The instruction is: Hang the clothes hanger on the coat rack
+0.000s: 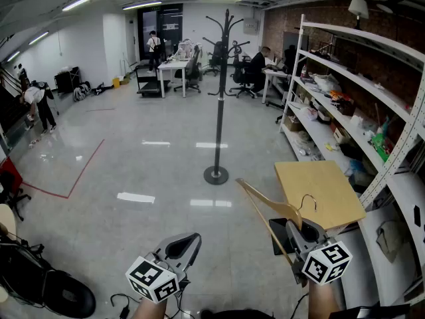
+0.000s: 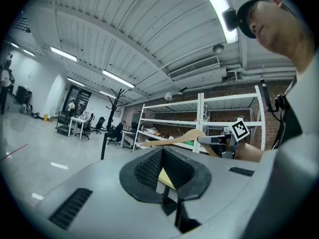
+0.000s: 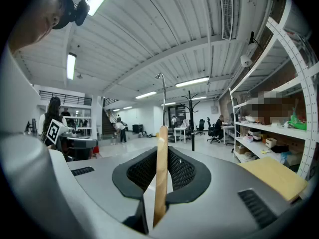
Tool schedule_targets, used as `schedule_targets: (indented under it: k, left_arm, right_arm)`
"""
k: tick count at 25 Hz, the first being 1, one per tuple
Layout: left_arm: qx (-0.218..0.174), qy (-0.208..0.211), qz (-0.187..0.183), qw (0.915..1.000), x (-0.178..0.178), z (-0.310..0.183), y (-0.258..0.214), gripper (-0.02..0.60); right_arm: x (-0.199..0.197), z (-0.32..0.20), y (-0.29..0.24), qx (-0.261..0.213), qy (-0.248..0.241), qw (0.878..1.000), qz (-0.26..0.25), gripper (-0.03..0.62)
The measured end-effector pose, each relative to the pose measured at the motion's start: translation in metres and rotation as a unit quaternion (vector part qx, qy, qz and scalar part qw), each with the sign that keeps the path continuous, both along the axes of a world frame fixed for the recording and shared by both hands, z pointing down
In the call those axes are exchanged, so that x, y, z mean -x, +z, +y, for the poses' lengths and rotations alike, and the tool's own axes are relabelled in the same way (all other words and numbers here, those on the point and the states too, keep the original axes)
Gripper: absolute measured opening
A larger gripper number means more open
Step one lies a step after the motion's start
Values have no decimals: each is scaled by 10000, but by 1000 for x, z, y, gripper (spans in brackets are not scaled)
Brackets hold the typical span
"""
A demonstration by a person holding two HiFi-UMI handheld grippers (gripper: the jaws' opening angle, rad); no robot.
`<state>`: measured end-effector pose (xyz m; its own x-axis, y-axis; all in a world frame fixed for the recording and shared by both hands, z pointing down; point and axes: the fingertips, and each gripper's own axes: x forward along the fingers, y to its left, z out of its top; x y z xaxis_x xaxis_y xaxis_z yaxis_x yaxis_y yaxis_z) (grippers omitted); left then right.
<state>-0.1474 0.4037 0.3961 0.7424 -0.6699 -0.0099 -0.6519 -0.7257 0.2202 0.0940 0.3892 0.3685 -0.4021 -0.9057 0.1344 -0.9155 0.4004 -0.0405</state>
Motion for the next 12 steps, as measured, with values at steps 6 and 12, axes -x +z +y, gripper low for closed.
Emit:
schedule_targets:
  k: [6,12]
  left_arm:
    - [60,34,-17,10000,7,-24,6,-2]
    - [86,-5,14,10000,-4,-61,3,-1]
  right_arm:
    - [13,-19,4,55,-14,10000,-15,57]
    - [10,-56,6,11,-154,9998,119,57]
